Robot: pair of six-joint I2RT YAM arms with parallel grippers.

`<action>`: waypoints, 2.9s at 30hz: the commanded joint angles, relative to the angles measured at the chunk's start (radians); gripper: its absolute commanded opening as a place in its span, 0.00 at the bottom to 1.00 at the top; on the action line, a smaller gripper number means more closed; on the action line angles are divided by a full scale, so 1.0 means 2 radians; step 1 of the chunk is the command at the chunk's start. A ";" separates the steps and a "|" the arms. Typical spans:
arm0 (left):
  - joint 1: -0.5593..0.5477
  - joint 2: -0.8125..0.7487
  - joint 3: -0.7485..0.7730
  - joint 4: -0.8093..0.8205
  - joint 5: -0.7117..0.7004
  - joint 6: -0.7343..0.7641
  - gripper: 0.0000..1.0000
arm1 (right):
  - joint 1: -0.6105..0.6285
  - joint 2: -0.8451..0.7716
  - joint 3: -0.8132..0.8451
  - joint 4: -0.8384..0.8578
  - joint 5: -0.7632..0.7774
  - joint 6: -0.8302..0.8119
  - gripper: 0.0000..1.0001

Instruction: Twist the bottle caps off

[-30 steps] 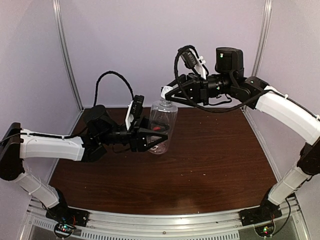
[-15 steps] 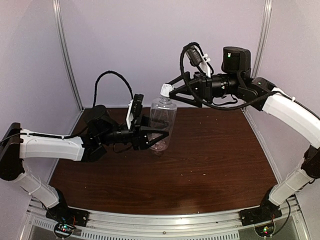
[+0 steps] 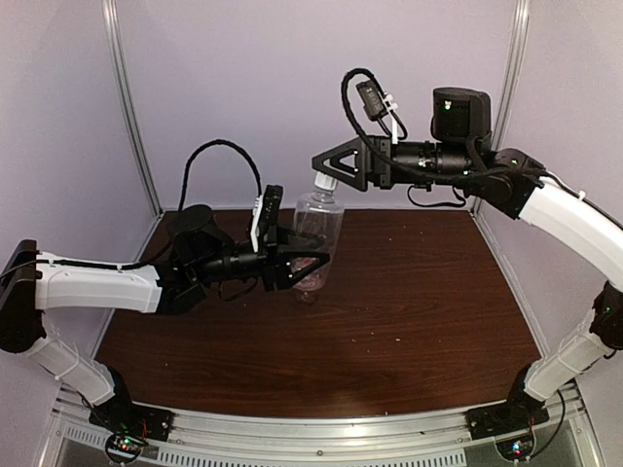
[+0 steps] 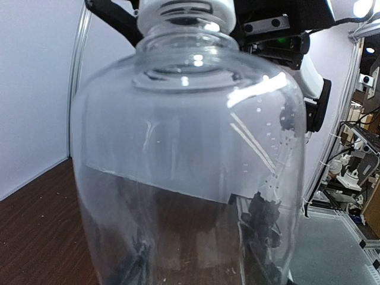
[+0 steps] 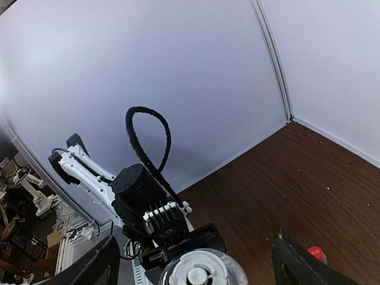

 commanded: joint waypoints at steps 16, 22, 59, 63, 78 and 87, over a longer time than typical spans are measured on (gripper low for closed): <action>0.003 -0.019 0.014 -0.002 -0.036 0.019 0.43 | 0.024 0.014 0.010 -0.023 0.058 0.023 0.55; 0.003 -0.019 0.013 -0.004 -0.041 0.020 0.43 | 0.027 0.013 0.004 -0.019 0.056 0.026 0.46; 0.003 -0.024 -0.007 0.118 0.119 -0.048 0.43 | -0.044 0.048 0.044 0.029 -0.346 -0.167 0.06; 0.003 -0.022 -0.005 0.117 0.112 -0.046 0.43 | -0.044 0.044 0.034 0.030 -0.327 -0.158 0.12; 0.003 -0.017 -0.006 0.119 0.087 -0.044 0.43 | -0.043 0.039 0.027 0.009 -0.286 -0.157 0.29; 0.003 -0.015 -0.005 0.117 0.083 -0.043 0.43 | -0.041 0.034 0.023 0.009 -0.279 -0.155 0.39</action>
